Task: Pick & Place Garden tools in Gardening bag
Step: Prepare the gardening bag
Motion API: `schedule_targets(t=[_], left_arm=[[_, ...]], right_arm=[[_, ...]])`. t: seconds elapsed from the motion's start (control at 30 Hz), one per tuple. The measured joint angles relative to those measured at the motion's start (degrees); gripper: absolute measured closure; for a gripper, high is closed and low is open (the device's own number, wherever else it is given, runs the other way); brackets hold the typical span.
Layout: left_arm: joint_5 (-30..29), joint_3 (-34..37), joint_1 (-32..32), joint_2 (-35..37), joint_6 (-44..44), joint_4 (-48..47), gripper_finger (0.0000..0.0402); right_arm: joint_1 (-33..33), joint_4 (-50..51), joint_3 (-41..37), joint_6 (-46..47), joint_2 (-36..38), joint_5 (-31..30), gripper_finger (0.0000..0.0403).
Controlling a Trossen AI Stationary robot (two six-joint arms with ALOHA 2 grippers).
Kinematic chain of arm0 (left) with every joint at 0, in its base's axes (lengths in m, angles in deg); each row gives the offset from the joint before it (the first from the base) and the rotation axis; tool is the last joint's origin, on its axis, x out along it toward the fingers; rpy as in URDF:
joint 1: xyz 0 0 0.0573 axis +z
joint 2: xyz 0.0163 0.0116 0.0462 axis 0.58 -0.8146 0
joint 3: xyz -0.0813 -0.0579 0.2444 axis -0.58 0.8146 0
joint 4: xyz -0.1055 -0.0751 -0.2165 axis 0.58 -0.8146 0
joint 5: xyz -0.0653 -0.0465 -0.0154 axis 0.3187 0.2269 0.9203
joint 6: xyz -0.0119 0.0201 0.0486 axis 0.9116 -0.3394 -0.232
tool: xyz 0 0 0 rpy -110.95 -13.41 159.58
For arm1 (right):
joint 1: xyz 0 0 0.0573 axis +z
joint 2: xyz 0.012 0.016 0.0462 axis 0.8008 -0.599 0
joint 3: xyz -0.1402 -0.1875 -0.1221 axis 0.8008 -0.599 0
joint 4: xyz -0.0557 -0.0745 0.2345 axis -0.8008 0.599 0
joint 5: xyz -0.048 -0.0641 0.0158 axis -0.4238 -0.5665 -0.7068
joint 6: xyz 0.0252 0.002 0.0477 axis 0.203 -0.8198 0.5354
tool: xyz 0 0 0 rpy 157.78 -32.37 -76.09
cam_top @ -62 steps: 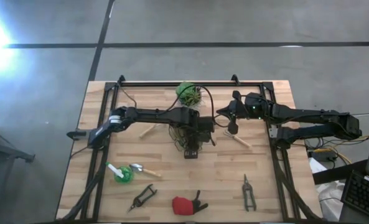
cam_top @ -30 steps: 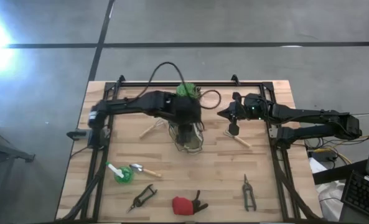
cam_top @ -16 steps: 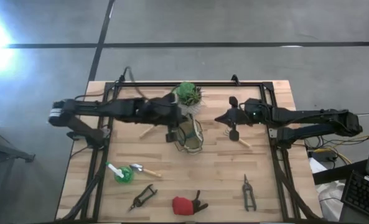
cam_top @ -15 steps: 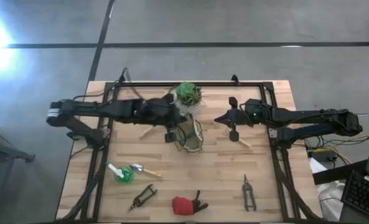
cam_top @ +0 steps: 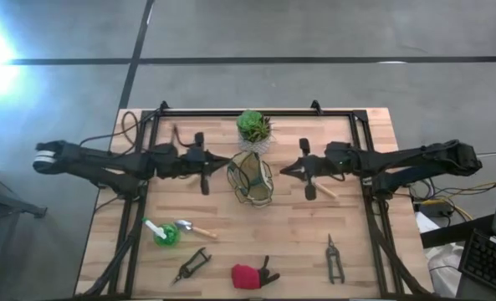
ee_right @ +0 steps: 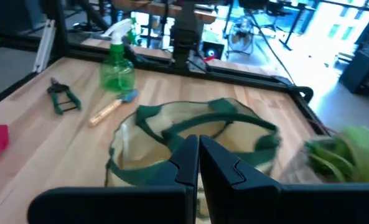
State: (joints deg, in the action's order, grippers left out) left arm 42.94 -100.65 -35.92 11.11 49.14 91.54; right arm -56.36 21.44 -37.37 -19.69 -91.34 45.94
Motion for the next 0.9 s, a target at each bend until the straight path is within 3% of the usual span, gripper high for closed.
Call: schedule_targets(t=[0.2,0.43,0.53,0.73,0.9], left_arm=[[0.08,8.61,0.00,3.81,1.00,13.23,0.0393],[0.08,10.49,0.00,5.39,2.36,14.66,0.0392],[0.08,10.48,0.00,5.37,2.38,14.46,0.0392],[0.08,10.48,0.00,5.31,2.38,14.38,0.0392],[0.08,10.48,0.00,5.29,3.13,14.44,0.0392]], right_arm=[[1.59,0.44,6.62,-0.88,-9.77,-0.27,0.0394],[1.93,2.45,14.79,-5.66,-19.20,-3.60,0.0394],[2.55,8.94,19.09,-6.30,-21.53,-6.90,0.0394],[7.30,27.91,29.59,-6.74,-23.44,-7.03,0.0394],[11.96,40.36,38.08,-6.46,-26.57,-16.13,0.0394]])
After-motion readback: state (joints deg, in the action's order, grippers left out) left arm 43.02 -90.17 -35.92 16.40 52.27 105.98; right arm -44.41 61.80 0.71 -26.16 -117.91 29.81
